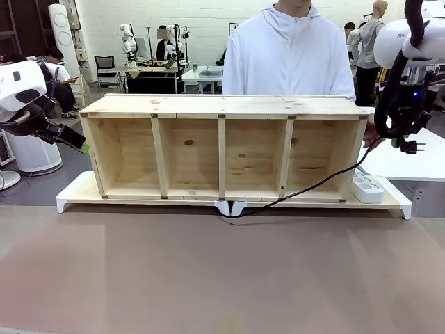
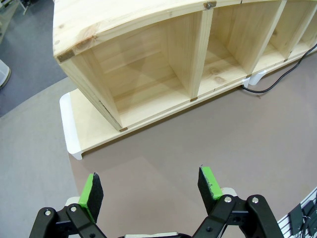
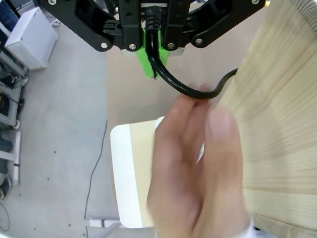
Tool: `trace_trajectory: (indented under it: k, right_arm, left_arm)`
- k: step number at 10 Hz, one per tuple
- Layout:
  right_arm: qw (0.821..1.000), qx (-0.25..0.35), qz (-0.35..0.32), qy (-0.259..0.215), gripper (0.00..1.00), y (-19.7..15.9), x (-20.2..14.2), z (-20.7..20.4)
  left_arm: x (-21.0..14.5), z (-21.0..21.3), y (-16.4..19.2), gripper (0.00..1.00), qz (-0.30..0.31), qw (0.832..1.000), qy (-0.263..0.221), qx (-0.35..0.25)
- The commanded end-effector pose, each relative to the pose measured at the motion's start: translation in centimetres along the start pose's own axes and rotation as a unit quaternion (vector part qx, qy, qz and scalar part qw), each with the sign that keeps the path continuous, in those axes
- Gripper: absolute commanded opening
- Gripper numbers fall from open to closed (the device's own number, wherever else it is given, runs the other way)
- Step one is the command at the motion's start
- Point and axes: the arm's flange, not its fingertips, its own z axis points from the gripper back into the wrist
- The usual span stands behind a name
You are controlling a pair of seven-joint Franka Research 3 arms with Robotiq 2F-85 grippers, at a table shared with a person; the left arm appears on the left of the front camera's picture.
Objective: Perform cable management.
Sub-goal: Release the Power Cable when the human grasps it.
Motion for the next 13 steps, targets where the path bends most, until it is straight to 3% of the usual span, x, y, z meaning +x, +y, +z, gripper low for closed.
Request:
trace_trajectory:
  k: [1, 12, 13]
  right_arm:
    - [1.0, -0.004, 0.0, -0.002, 0.06, -0.2, 0.1, -0.1]
    - [1.0, 0.0, 0.0, 0.001, 0.06, 0.0, 0.0, 0.0]
    - [1.0, -0.006, -0.015, 0.01, 0.25, -0.5, 1.1, -0.9]
  left_arm:
    - [0.0, -0.1, 0.0, 1.0, 0.009, 1.0, 0.001, -0.002]
    - [0.0, -0.1, 0.0, 1.0, 0.009, 1.0, 0.001, -0.002]
    - [0.0, -0.1, 0.0, 1.0, 0.009, 1.0, 0.001, -0.002]
